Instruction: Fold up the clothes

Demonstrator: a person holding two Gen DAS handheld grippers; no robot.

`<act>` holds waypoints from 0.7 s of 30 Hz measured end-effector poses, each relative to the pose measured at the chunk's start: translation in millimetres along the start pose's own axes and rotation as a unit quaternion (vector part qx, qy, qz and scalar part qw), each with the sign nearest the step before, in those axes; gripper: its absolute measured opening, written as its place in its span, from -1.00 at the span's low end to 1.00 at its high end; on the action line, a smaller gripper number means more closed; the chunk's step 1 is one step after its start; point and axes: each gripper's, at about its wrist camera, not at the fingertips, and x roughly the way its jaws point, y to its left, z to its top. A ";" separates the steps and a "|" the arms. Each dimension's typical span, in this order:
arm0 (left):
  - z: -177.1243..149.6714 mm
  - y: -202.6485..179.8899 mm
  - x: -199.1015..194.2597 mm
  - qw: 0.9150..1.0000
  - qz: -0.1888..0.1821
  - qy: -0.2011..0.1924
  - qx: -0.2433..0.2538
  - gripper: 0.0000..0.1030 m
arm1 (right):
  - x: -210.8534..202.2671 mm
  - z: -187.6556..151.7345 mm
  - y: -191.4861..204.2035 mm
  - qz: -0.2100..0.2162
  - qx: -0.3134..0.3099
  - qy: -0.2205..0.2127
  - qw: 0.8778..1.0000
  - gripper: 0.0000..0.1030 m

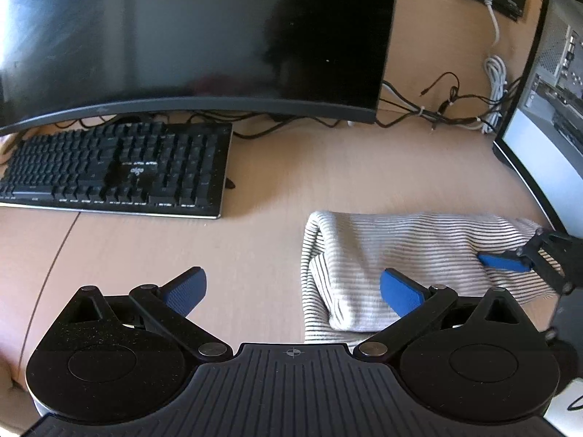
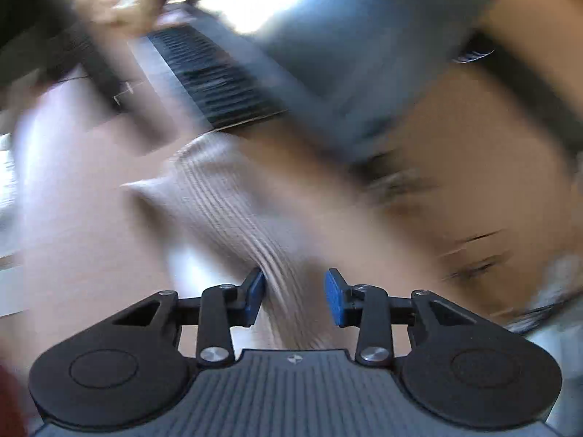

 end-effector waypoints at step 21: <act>40.7 -96.8 103.3 0.989 -0.109 0.046 0.083 1.00 | 47.1 -126.5 -93.6 -0.011 0.430 0.106 0.897 0.23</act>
